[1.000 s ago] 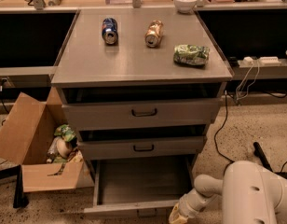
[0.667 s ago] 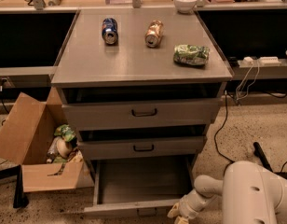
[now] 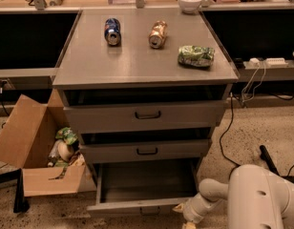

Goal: Close bottom drawer

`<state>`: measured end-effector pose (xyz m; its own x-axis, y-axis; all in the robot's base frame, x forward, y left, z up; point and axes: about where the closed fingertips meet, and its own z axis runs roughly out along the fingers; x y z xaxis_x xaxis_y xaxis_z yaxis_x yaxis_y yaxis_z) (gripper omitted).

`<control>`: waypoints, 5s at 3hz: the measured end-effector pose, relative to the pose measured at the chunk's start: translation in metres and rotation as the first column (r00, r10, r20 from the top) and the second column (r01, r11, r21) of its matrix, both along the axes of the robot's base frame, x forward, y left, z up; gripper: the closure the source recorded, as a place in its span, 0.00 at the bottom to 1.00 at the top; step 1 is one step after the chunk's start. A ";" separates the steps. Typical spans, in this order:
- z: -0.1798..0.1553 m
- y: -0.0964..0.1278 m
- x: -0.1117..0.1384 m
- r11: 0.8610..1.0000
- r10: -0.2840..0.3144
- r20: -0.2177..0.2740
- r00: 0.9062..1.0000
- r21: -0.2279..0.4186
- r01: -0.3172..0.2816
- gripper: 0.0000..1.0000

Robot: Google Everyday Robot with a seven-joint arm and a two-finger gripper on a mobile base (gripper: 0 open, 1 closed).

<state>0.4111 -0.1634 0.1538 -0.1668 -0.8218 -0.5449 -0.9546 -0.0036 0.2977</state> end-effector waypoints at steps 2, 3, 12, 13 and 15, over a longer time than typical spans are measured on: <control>-0.003 0.003 0.017 1.000 -0.014 0.040 0.999 0.027 0.012 0.17; -0.006 0.000 0.047 1.000 -0.019 0.111 0.994 0.025 0.016 0.41; -0.006 -0.012 0.085 0.998 -0.054 0.232 0.971 0.027 0.049 0.05; -0.006 -0.012 0.085 0.998 -0.053 0.232 0.971 0.027 0.049 0.00; -0.007 -0.013 0.089 0.998 -0.059 0.254 0.965 0.032 0.052 0.24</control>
Offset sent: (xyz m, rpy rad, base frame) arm 0.0865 -0.0060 -0.0021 0.0327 -0.1979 -0.0196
